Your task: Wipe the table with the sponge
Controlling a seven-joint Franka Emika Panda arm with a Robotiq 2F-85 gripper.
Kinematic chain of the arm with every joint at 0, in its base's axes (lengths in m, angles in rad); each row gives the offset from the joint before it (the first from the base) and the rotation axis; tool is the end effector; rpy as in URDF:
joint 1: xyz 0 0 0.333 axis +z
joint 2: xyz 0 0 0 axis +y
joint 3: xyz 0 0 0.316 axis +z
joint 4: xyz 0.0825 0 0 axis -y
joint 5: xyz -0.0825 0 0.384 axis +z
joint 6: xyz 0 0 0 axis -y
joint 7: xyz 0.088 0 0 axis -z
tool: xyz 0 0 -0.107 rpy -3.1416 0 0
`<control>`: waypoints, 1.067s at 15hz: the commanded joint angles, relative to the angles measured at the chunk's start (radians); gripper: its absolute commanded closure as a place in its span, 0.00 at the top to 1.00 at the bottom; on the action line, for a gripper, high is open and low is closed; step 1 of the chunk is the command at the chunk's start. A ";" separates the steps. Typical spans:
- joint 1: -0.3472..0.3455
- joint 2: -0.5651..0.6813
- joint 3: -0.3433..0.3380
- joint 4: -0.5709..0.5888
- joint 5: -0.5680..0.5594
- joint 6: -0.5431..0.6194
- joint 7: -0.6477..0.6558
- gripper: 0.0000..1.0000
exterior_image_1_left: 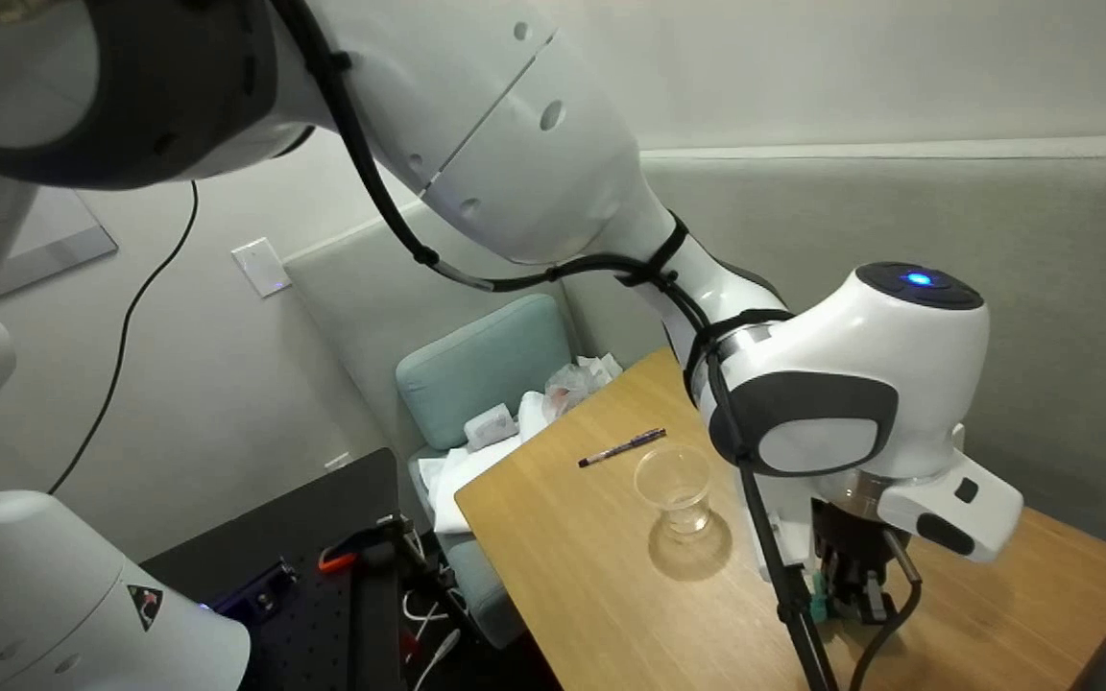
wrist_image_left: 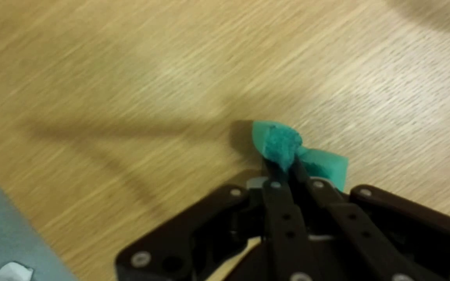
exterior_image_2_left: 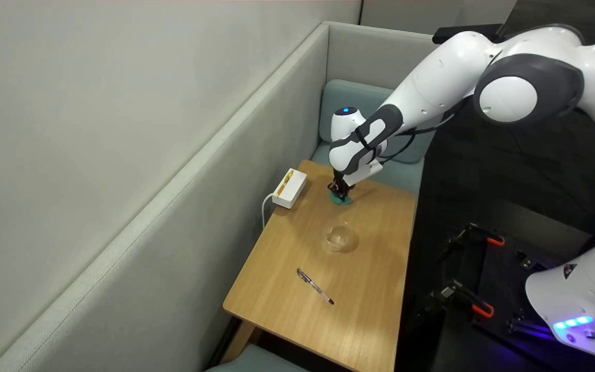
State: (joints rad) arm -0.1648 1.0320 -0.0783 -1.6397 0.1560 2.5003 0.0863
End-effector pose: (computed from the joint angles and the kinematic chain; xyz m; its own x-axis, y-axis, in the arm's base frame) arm 0.6119 -0.1511 0.0005 0.8963 -0.4118 -0.1646 -0.4160 -0.9093 0.0102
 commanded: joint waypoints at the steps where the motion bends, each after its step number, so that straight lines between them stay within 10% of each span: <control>1: -0.047 -0.023 -0.009 -0.079 0.013 -0.043 -0.003 0.02; 10: -0.085 -0.052 -0.129 -0.183 0.012 -0.030 0.086 0.02; 16: -0.091 -0.080 -0.093 -0.208 -0.019 -0.037 -0.011 0.02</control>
State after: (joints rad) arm -0.2565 0.9795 -0.1984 -1.7983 0.1587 2.4570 0.1231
